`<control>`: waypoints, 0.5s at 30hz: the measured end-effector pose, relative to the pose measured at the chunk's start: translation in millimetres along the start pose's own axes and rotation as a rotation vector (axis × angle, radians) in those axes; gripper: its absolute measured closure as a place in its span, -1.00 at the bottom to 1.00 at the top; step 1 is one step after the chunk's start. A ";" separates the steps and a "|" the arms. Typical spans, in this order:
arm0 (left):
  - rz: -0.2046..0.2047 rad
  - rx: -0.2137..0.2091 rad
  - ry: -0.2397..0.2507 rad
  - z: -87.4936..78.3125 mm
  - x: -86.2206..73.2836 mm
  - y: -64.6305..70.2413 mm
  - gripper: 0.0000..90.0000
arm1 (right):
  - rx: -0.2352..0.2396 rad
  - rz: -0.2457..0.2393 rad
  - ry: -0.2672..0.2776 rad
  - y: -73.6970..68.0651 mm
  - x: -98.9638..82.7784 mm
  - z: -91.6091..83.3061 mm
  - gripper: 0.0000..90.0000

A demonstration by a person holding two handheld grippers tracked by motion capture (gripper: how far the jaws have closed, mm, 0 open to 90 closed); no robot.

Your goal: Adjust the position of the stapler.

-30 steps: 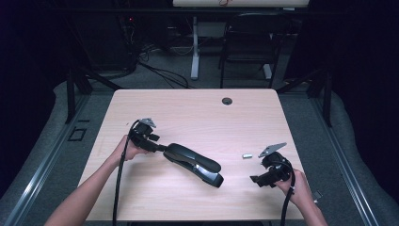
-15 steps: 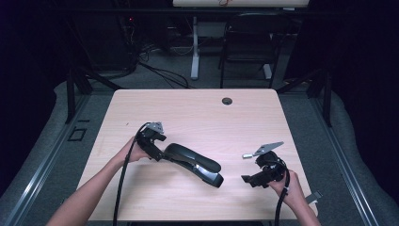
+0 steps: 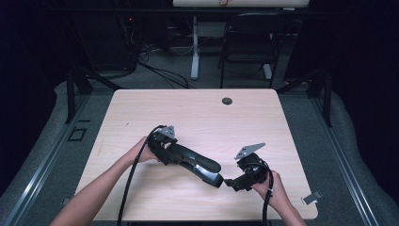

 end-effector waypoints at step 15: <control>0.088 0.065 -0.019 0.1 -2.3 8.4 -0.59 | 0.024 0.014 -0.003 0.3 -1.6 1.2 -0.68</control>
Point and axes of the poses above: each handheld gripper's, and its own axes: z roughly forward along the jaws, x roughly out of its top, y roughly to its right, the point moved 8 cm from there along z, roughly forward along the jaws, and after that the axes turned 11 degrees about z, right-handed, at the moved point
